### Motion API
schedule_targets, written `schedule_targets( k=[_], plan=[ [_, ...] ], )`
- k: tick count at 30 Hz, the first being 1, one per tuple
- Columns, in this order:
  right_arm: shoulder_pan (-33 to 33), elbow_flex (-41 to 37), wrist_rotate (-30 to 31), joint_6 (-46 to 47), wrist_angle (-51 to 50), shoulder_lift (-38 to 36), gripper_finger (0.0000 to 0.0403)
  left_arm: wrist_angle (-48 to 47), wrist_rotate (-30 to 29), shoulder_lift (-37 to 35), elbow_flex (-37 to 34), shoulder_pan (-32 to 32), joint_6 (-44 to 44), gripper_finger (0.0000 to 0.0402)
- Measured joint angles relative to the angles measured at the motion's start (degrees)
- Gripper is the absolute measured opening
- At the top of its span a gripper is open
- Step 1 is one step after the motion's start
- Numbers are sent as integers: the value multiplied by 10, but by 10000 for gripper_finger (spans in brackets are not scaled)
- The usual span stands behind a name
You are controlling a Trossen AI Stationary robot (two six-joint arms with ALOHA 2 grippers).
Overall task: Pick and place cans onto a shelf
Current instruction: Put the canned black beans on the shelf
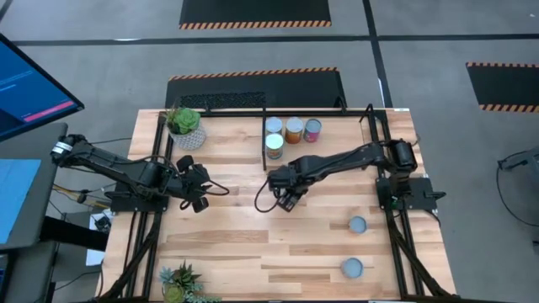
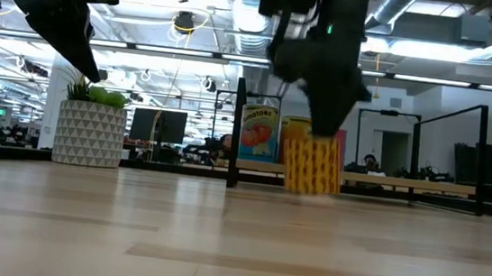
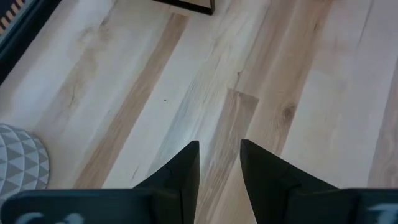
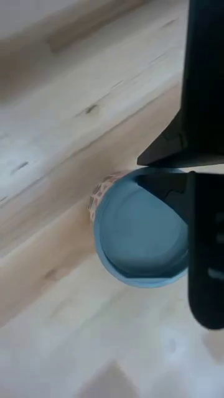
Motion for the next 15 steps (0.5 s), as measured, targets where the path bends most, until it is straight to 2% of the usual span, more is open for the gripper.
schedule_targets(
  k=[6, 9, 11, 15],
  plan=[
    [22, 85, 50, -7, -168, -59, 5, 2, -1, 0, 0, 0, -1, 105],
    [22, 112, 100, 4, -241, -100, 4, 2, -2, 0, 0, 0, -6, 105],
    [19, 117, 151, 43, -303, -134, 4, 4, -4, 0, 0, 0, -10, 105],
    [-2, 83, 213, 84, -291, -223, 4, 4, -15, 0, 0, 0, -13, 105]
  ],
)
